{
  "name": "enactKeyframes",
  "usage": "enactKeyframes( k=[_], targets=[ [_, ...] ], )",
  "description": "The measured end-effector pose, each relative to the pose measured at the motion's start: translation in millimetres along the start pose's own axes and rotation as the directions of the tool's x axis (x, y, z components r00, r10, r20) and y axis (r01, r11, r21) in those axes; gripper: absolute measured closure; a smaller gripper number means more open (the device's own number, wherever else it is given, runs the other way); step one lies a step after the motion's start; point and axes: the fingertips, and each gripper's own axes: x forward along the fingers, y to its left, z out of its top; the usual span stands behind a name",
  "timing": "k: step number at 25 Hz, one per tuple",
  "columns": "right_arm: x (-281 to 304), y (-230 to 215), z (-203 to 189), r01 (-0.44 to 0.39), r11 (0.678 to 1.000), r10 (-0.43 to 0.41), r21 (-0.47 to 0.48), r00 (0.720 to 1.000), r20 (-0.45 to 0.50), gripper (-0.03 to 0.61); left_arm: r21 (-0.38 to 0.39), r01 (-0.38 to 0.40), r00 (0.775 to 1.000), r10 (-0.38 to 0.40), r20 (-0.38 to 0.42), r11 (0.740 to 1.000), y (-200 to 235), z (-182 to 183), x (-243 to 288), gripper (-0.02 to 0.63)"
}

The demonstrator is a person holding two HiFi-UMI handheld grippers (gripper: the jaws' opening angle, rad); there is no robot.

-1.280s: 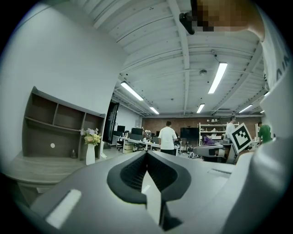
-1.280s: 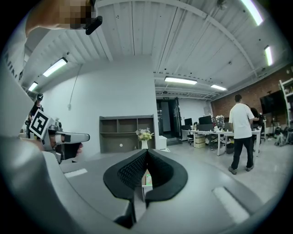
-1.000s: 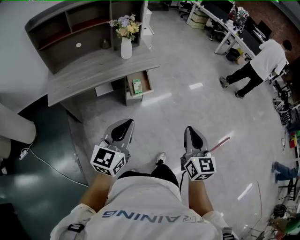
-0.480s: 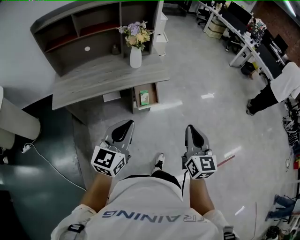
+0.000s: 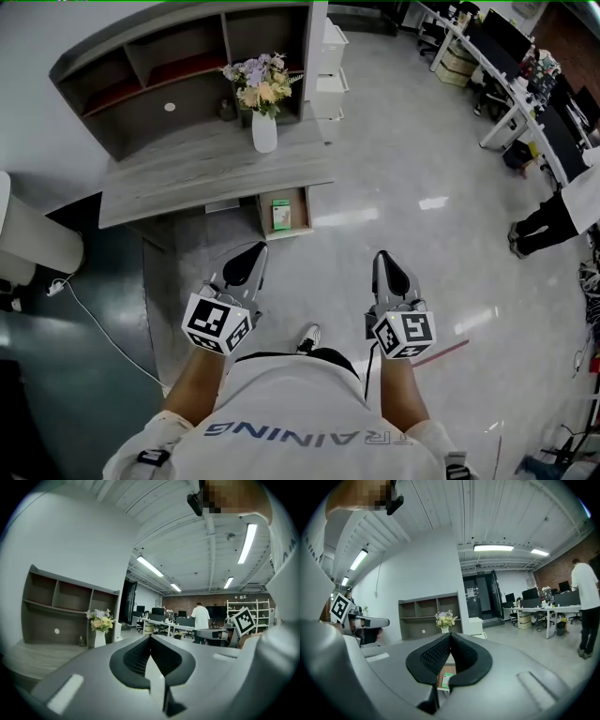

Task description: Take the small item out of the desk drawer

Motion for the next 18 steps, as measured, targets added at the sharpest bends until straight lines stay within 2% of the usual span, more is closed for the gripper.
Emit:
enactKeyframes(
  k=[8,14,18],
  targets=[
    [49.3,-44.5,-12.4,-0.053,0.998,0.054,0.043,0.999,-0.009,0.563,0.000,-0.063,0.996,0.063,-0.063,0.998,9.2,-17.6,45.3,0.615],
    [90.6,-35.2,-26.3,-0.072,0.995,0.076,0.065,0.996,-0.054,0.563,-0.014,-0.083,0.992,0.081,-0.095,0.996,45.3,-24.3,62.9,0.615],
    [119.6,-27.5,-20.2,-0.030,0.999,0.032,0.038,0.997,-0.070,0.563,-0.037,-0.043,0.994,0.039,-0.098,0.998,78.4,-26.1,79.2,0.615]
  ],
)
